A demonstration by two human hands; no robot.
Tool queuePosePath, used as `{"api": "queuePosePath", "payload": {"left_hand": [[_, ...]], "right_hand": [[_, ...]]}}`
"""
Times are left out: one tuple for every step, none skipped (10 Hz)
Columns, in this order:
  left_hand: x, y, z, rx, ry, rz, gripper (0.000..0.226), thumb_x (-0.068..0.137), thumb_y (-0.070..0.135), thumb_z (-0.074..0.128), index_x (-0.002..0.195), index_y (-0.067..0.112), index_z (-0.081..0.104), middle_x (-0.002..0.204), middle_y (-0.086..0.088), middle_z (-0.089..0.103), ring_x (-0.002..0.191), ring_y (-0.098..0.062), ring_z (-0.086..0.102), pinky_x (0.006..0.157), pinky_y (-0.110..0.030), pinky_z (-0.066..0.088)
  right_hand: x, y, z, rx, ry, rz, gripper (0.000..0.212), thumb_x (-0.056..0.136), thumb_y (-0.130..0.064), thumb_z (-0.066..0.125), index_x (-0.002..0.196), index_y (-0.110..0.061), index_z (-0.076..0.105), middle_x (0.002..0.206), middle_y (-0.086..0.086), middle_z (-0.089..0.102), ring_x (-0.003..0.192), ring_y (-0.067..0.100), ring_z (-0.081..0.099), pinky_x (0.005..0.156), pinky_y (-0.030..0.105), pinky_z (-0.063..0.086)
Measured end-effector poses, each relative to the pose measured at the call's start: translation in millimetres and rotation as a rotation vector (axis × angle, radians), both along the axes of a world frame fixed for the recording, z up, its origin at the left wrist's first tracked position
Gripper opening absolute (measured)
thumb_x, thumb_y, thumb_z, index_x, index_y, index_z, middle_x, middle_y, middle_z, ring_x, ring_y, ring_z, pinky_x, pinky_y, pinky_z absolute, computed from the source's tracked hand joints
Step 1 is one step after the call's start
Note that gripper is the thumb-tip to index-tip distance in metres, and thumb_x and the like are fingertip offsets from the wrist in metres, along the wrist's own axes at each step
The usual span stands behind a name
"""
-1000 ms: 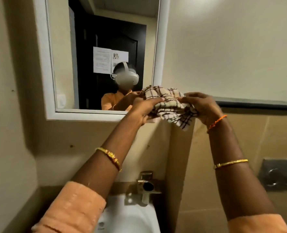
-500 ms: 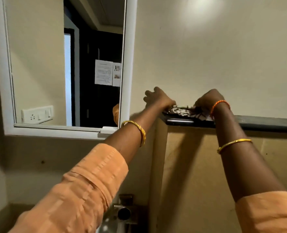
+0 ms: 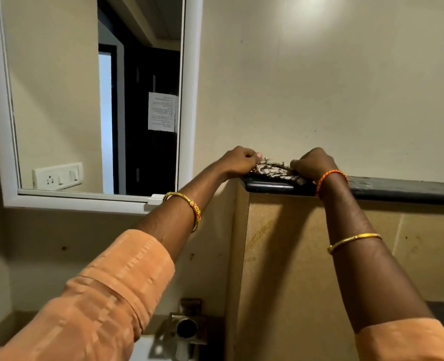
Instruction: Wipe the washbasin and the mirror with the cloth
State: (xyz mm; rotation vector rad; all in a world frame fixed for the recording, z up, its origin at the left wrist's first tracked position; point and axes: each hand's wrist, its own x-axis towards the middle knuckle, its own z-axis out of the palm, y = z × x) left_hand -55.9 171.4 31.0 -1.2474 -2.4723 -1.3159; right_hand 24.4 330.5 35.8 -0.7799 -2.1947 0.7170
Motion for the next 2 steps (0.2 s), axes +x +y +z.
{"api": "queuePosePath", "payload": {"left_hand": [[1,-4,-6,0.019,0.045,-0.013,0.037,0.100,0.025,0.035,0.121,0.005,0.057,0.123,-0.013,0.061,0.111,-0.024,0.056,0.090,-0.035,0.043],[9,-12,-19,0.206,0.263,0.110,0.031,0.099,0.020,0.037,0.114,0.006,0.060,0.115,-0.012,0.063,0.103,-0.023,0.057,0.083,-0.029,0.043]], "right_hand": [[7,-19,-3,0.110,0.226,-0.123,0.021,0.083,-0.023,0.057,0.091,-0.008,0.071,0.099,0.016,0.067,0.107,0.037,0.054,0.096,0.039,0.036],[17,-43,-12,0.188,0.604,-0.178,0.027,0.085,-0.024,0.050,0.088,-0.006,0.070,0.097,0.016,0.067,0.100,0.036,0.056,0.089,0.037,0.038]]}}
